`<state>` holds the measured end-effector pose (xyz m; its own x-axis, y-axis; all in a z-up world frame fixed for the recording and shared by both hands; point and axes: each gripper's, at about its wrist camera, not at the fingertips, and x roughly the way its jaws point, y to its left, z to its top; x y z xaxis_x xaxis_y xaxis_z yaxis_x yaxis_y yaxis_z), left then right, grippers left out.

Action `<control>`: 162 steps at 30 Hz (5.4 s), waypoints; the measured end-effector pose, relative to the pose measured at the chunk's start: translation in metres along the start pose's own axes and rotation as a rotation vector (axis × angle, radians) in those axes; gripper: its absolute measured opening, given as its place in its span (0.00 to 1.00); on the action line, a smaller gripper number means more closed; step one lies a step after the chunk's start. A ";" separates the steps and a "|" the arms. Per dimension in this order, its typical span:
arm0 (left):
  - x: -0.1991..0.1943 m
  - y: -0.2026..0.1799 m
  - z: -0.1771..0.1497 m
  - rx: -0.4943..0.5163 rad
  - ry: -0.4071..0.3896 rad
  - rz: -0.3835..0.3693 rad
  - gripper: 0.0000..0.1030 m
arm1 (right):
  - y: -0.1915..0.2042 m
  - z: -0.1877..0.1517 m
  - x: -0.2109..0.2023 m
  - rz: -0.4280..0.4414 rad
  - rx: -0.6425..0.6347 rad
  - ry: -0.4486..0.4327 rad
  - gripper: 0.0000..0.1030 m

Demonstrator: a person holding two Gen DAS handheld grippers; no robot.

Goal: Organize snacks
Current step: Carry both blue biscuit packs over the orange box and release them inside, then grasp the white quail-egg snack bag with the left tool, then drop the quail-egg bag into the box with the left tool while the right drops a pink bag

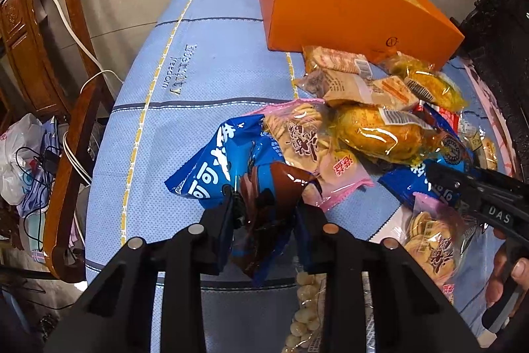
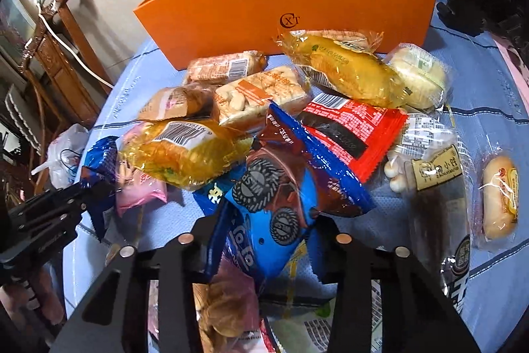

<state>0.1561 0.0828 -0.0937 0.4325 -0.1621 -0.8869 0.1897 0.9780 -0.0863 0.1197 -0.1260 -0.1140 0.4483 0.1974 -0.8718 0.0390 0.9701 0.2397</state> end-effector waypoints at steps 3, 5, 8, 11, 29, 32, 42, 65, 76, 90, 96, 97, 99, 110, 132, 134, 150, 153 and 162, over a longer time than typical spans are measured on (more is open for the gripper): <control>-0.004 -0.001 0.000 0.004 -0.012 -0.005 0.29 | -0.002 -0.005 -0.008 0.006 0.001 -0.011 0.37; -0.007 -0.001 0.000 0.006 -0.019 -0.003 0.29 | -0.001 -0.006 -0.016 0.001 -0.009 -0.031 0.36; -0.015 -0.003 0.002 0.014 -0.039 -0.002 0.29 | -0.002 -0.003 -0.032 0.005 -0.014 -0.068 0.35; -0.029 -0.005 0.005 0.023 -0.076 -0.002 0.29 | -0.006 0.000 -0.054 -0.004 -0.024 -0.122 0.32; -0.067 -0.059 0.061 0.137 -0.194 -0.057 0.29 | -0.010 0.049 -0.093 0.041 -0.042 -0.220 0.26; -0.078 -0.071 0.090 0.162 -0.242 -0.070 0.29 | -0.007 0.082 -0.117 0.050 -0.066 -0.298 0.26; -0.047 -0.112 0.221 0.213 -0.265 -0.033 0.29 | -0.033 0.206 -0.102 -0.027 -0.058 -0.384 0.26; -0.044 -0.099 0.143 0.128 -0.177 0.069 0.92 | -0.077 0.105 -0.115 -0.076 -0.052 -0.326 0.77; -0.056 -0.071 0.021 0.124 -0.027 0.128 0.96 | -0.089 -0.006 -0.126 -0.139 -0.031 -0.230 0.89; -0.053 -0.050 -0.049 0.094 0.063 0.161 0.96 | -0.081 -0.056 -0.129 -0.107 -0.010 -0.181 0.89; -0.037 -0.044 -0.065 0.102 0.109 0.145 0.96 | -0.068 -0.060 -0.130 -0.086 -0.026 -0.177 0.89; -0.035 -0.044 -0.067 0.105 0.115 0.128 0.96 | -0.066 -0.061 -0.130 -0.085 -0.026 -0.176 0.89; -0.030 -0.043 -0.070 0.117 0.123 0.115 0.96 | -0.064 -0.062 -0.129 -0.083 -0.027 -0.173 0.89; -0.006 -0.052 -0.085 0.189 0.164 0.046 0.60 | -0.046 -0.060 -0.119 -0.050 -0.039 -0.138 0.89; -0.005 -0.028 -0.076 0.147 0.135 0.053 0.27 | 0.044 -0.040 -0.031 -0.033 -0.063 0.068 0.89; -0.007 -0.030 -0.074 0.150 0.134 0.051 0.27 | 0.045 -0.038 -0.024 -0.019 -0.044 0.088 0.89; -0.016 -0.028 -0.071 0.142 0.109 0.042 0.28 | 0.028 -0.019 -0.061 0.083 -0.004 0.017 0.34; -0.028 -0.032 -0.061 0.148 0.080 0.040 0.27 | 0.019 -0.007 -0.079 0.085 -0.002 -0.021 0.34; -0.078 -0.059 0.023 0.180 -0.069 0.020 0.28 | 0.005 0.068 -0.132 0.091 -0.034 -0.168 0.33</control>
<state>0.1313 0.0353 -0.0087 0.4962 -0.1580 -0.8537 0.3322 0.9430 0.0185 0.1220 -0.1572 0.0310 0.5912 0.2606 -0.7632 -0.0371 0.9541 0.2971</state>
